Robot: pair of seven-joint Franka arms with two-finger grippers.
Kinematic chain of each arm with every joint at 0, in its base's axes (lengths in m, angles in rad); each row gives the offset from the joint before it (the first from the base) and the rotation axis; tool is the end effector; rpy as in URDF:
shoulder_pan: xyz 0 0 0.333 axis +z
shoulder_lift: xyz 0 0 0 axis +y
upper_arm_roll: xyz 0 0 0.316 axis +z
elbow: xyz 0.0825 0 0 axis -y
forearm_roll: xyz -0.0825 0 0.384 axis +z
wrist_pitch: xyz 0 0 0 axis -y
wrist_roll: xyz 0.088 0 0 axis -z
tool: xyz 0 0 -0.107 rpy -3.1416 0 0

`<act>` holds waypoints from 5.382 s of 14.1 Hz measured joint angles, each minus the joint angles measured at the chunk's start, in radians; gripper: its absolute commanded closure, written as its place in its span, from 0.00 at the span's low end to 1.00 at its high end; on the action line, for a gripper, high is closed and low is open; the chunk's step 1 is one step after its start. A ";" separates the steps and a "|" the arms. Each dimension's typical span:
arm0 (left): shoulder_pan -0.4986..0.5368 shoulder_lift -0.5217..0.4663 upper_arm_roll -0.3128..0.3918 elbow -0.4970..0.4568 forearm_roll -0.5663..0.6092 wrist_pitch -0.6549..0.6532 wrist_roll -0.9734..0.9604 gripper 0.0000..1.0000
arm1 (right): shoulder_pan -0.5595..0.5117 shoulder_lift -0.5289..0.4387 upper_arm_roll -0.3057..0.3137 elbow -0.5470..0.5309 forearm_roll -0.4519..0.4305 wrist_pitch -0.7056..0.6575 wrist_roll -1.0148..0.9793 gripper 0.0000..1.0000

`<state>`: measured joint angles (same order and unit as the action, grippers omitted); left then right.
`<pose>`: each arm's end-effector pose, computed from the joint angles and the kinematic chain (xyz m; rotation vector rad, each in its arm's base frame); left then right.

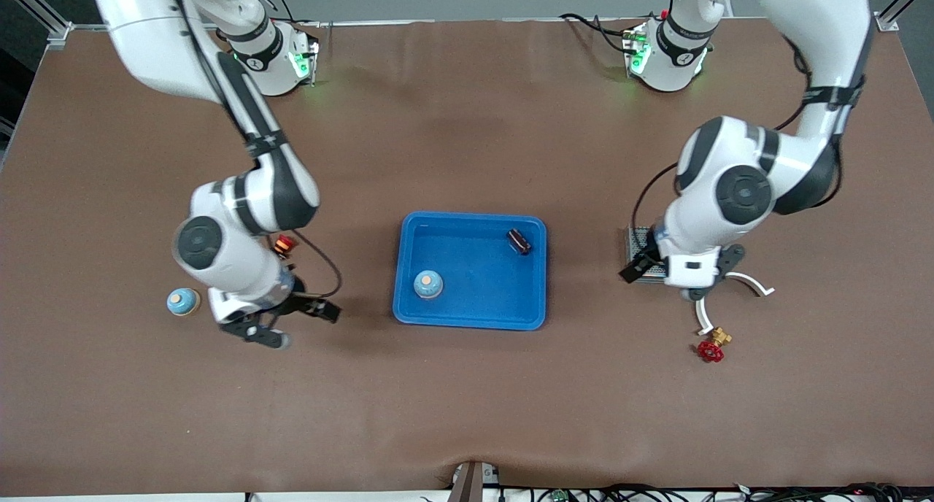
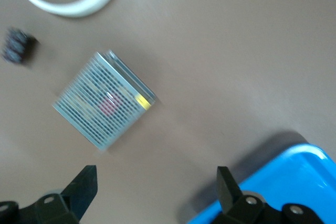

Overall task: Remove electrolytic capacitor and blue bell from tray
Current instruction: 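Move the left gripper and the right gripper back to the tray, then grasp the second capacitor with the left gripper while the right gripper grasps the bell, then carry the capacitor with the left gripper while the right gripper carries the bell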

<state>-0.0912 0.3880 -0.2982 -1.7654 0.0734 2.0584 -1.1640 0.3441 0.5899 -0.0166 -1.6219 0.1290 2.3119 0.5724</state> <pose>0.5984 -0.2252 0.3466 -2.9002 -1.1488 0.1386 0.6613 0.2290 0.2887 -2.9762 0.4864 -0.0770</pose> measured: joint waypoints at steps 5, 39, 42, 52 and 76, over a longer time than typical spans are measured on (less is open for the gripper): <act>-0.156 0.101 0.000 0.070 0.000 0.004 -0.226 0.00 | 0.123 0.051 -0.001 0.026 -0.006 0.007 0.181 0.00; -0.335 0.350 0.007 0.085 0.110 0.302 -0.567 0.76 | 0.291 0.310 -0.009 0.289 -0.083 -0.065 0.607 0.00; -0.335 0.350 0.010 0.092 0.110 0.304 -0.567 0.83 | 0.296 0.312 -0.009 0.294 -0.084 -0.065 0.616 0.00; -0.313 0.314 0.016 0.142 0.110 0.274 -0.567 0.83 | 0.302 0.326 -0.009 0.300 -0.090 -0.065 0.619 0.00; 0.376 0.256 0.032 0.257 0.092 0.076 0.829 0.83 | 0.188 0.302 -0.013 0.489 -0.100 -0.414 0.293 1.00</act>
<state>0.2851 0.6436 -0.2658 -1.5085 0.1657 2.1344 -0.3347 0.5319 0.8915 -0.0291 -1.1331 0.0291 1.8983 0.8655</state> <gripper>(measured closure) 0.700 0.330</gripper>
